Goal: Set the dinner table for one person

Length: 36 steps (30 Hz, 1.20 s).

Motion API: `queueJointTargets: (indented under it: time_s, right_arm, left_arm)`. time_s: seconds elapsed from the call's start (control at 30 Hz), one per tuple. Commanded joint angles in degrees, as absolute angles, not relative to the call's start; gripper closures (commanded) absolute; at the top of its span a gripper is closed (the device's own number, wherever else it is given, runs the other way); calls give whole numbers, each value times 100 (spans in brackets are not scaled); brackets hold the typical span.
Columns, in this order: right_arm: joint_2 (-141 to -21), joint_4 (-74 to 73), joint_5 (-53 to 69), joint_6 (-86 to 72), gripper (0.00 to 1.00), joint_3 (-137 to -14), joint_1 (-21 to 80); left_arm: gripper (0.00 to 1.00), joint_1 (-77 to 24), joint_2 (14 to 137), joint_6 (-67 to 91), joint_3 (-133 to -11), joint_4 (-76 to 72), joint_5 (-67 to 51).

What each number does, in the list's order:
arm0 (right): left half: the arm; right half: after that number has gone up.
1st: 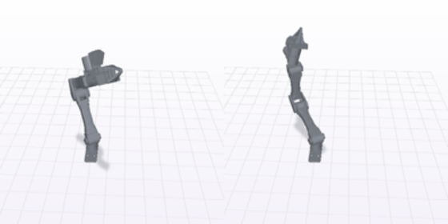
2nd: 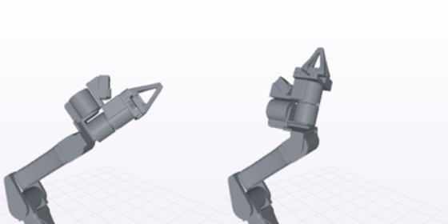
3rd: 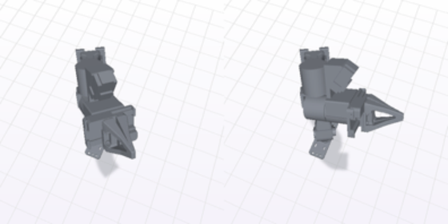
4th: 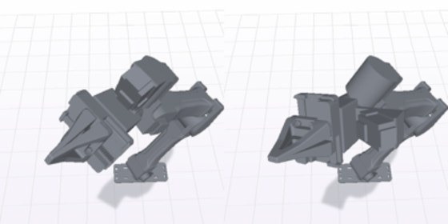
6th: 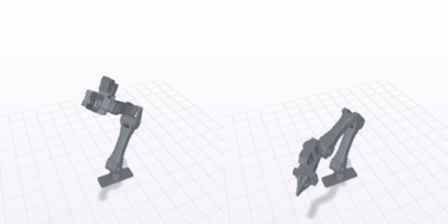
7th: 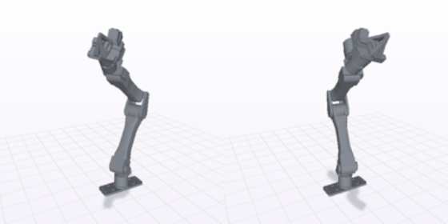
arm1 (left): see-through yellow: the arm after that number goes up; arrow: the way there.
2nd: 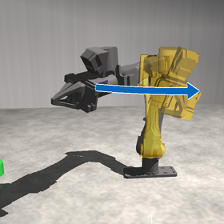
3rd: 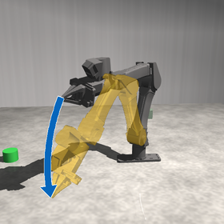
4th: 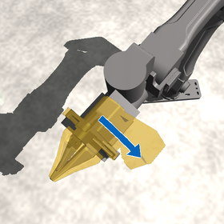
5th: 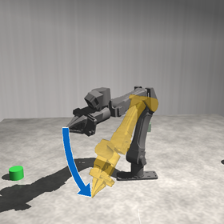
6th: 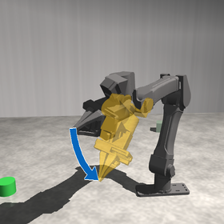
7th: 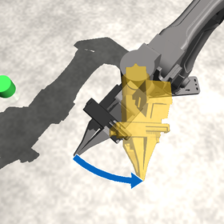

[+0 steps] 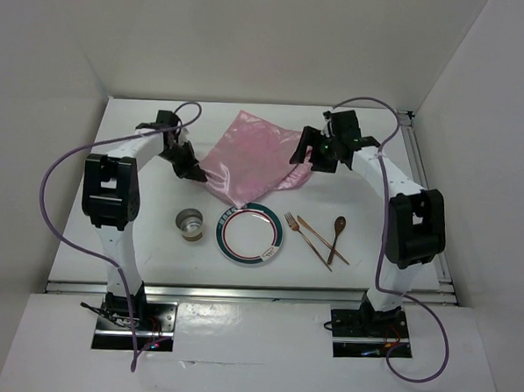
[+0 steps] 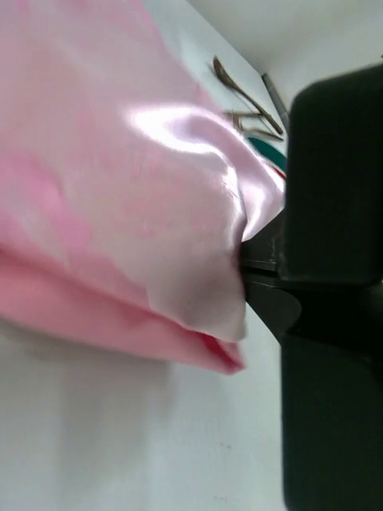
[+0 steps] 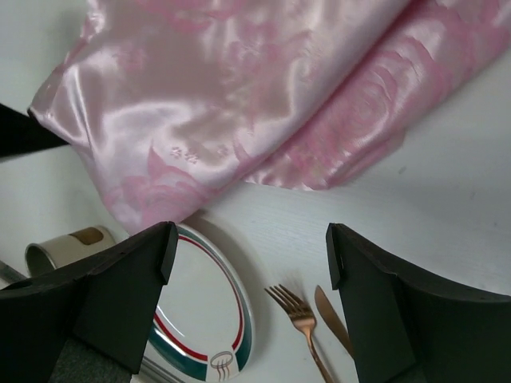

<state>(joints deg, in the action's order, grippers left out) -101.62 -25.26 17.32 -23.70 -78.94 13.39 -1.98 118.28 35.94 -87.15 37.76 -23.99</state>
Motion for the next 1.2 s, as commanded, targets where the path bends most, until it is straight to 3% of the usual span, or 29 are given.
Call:
queueJointTargets:
  time_s: [0.0, 0.23, 0.4, 0.67, 0.83, 0.93, 1.0, 1.03, 1.07, 1.17]
  right_arm:
    - [-10274, -2830, 1854, -1908, 12, -8481, 1529]
    - [-10573, -2821, 2074, -1907, 12, -8622, 1802]
    - [-10486, -2541, 1846, -1854, 14, -8623, 2407]
    - [-10169, -1407, 1407, -2470, 8, -8069, 3242]
    - [-10477, -2098, 468, -2646, 8, -8402, 3489]
    - [-10337, -2232, 466, -2786, 8, -8184, 3148]
    - [-10196, -2180, 676, -2838, 8, -7999, 2954]
    - [-10134, -2180, 729, -2839, 8, -7920, 2779]
    - [-10047, -2180, 729, -2839, 8, -7858, 2699]
    - [-9985, -2258, 888, -2839, 8, -7718, 2522]
  left_arm:
    - [100, -255, 11541, 3313, -9657, 4165, -2451]
    - [100, -571, 11057, 3173, -10897, 4008, -2399]
    - [100, -686, 11759, 3173, -12407, 4421, -2619]
    - [100, -870, 11707, 3340, -12551, 4280, -2733]
    - [100, -870, 11654, 3278, -12551, 4682, -2244]
    - [100, -599, 11602, 3208, -12131, 4939, -1846]
    - [88, -362, 11602, 3400, -11498, 4939, -1924]
    - [65, -134, 11602, 3401, -11270, 4939, -1986]
    - [51, -27, 11541, 3480, -10702, 4818, -2056]
    - [17, 202, 11435, 3595, -9847, 4150, -2180]
